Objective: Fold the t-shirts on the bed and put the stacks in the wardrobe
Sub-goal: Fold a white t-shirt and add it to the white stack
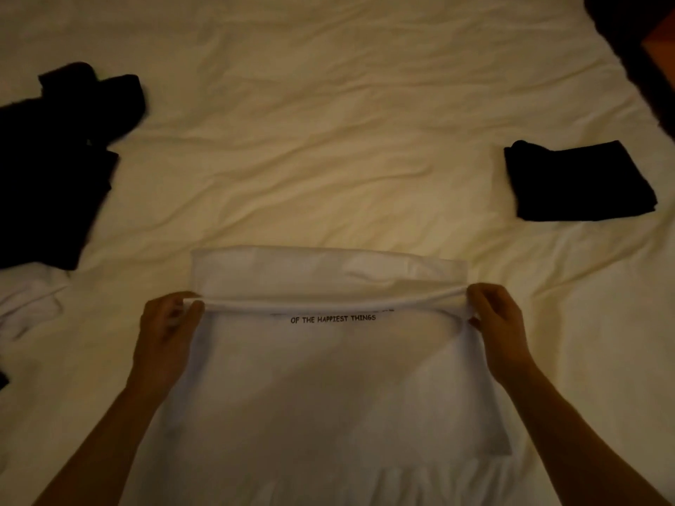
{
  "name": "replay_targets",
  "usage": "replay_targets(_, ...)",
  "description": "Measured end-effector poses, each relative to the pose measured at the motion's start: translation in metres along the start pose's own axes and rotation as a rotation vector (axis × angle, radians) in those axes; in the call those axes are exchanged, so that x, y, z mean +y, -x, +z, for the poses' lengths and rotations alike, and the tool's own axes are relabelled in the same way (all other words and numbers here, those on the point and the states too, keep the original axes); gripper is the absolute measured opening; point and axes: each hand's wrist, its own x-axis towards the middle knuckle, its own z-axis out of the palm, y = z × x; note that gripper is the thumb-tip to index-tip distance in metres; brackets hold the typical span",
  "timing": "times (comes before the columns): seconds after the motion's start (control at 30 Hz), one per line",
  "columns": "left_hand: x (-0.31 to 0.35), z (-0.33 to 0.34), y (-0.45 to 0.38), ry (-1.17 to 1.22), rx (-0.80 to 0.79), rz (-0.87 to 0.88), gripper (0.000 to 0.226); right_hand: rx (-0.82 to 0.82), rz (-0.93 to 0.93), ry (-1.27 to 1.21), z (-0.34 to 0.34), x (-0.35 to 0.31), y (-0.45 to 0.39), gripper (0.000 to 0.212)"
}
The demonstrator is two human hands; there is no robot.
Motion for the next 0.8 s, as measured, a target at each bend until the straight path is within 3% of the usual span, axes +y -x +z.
replay_targets(0.2,-0.010,0.004,0.009,0.082,-0.035,-0.169,0.007,0.081,0.261,-0.094,0.005,0.016,-0.007,0.042)
replay_targets(0.4,0.013,0.007,-0.039,0.149,-0.042,-0.409,0.040,-0.054,0.533,-0.038,0.002,-0.002,-0.054,0.044)
replay_targets(0.53,0.030,0.013,-0.067,0.203,-0.175,-0.493,0.063,-0.079,0.483,0.103,0.009,-0.011,-0.082,0.050)
replay_targets(0.6,0.032,0.018,-0.081,0.295,-0.144,-0.527,0.081,-0.048,0.371,0.123,0.015,-0.014,-0.089,0.039)
replay_targets(0.7,0.042,0.028,-0.085,0.342,-0.073,-0.517,0.035,0.033,0.292,0.067,0.016,-0.015,-0.093,0.023)
replay_targets(0.8,0.033,0.039,-0.084,0.343,0.019,-0.470,0.024,0.168,0.219,0.105,0.018,-0.013,-0.095,0.017)
